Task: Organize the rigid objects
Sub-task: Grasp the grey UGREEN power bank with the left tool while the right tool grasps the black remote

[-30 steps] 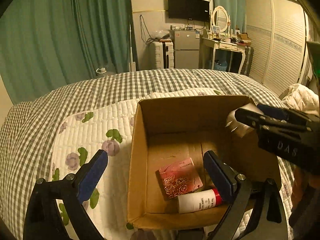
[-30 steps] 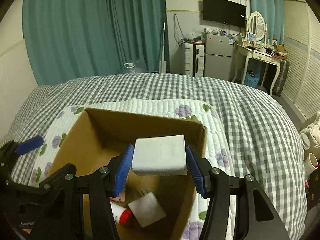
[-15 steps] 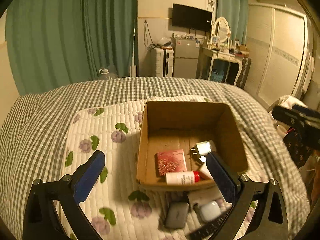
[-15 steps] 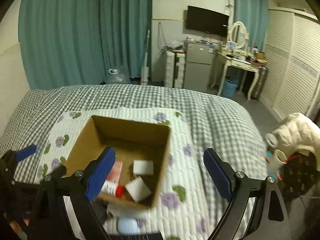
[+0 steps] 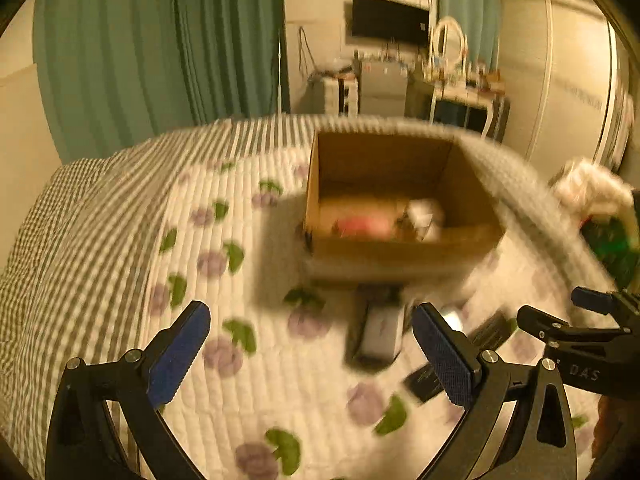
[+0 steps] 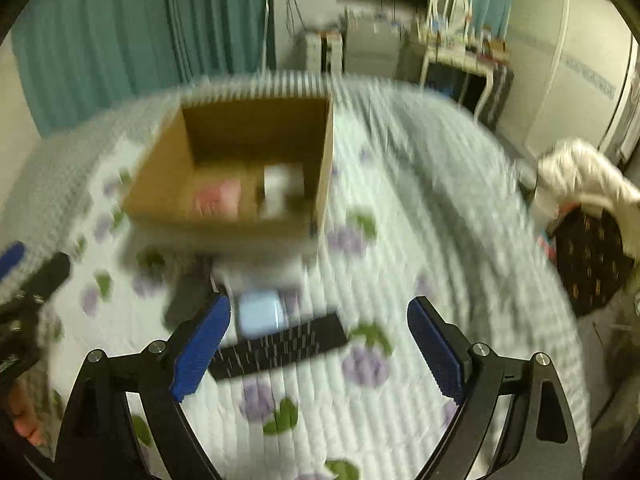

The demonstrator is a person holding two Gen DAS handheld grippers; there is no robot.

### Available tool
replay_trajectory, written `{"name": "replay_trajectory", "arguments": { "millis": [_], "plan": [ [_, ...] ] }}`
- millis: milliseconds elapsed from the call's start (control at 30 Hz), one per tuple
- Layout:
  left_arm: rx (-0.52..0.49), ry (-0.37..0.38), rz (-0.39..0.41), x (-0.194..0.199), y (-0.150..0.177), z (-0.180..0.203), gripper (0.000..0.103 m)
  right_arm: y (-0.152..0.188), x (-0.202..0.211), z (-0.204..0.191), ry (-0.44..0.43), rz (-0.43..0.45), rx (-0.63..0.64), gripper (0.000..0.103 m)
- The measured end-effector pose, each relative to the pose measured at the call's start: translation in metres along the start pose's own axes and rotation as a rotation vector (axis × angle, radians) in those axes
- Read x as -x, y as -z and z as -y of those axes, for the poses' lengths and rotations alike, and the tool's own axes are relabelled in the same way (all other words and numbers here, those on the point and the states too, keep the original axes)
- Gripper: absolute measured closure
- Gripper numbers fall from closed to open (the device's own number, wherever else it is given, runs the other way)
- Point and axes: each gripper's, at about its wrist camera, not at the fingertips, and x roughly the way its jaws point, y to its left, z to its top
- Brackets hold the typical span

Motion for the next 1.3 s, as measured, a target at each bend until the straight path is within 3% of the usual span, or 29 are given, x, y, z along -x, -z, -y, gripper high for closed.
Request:
{"name": "replay_trajectory", "arguments": {
  "millis": [100, 267, 400, 667, 733, 767, 1000, 1067, 1300],
  "plan": [
    [-0.004, 0.012, -0.059, -0.026, 0.026, 0.002, 0.0, 0.019, -0.041, -0.006, 0.01, -0.089, -0.014, 0.013],
    [-0.006, 0.014, -0.105, -0.053, 0.047, 0.002, 0.0, 0.024, -0.073, -0.004, -0.004, -0.126, -0.068, 0.013],
    [0.012, 0.018, -0.106, -0.057, 0.049, 0.0, 0.0, 0.023, -0.089, -0.009, -0.032, -0.146, -0.083, 0.013],
    [0.018, 0.02, -0.116, -0.059, 0.046, 0.006, 0.0, 0.022, -0.105, -0.015, 0.012, -0.137, -0.054, 0.012],
    [0.01, 0.019, -0.12, -0.059, 0.046, 0.01, 0.0, 0.026, -0.106, -0.015, -0.013, -0.145, -0.054, 0.025],
    [0.006, 0.02, -0.122, -0.059, 0.046, 0.013, 0.0, 0.029, -0.111, -0.014, -0.069, -0.16, -0.083, 0.046],
    [-0.023, 0.032, -0.132, -0.067, 0.045, 0.03, 0.0, 0.041, -0.091, 0.004, -0.108, -0.068, -0.157, 0.078],
    [-0.037, 0.03, -0.134, -0.071, 0.044, 0.035, 0.0, 0.037, -0.082, 0.007, -0.099, -0.041, -0.151, 0.084],
    [-0.048, 0.049, -0.136, -0.091, 0.03, 0.047, 0.002, 0.031, -0.067, 0.004, -0.073, -0.004, -0.073, 0.084]
  ]
}}
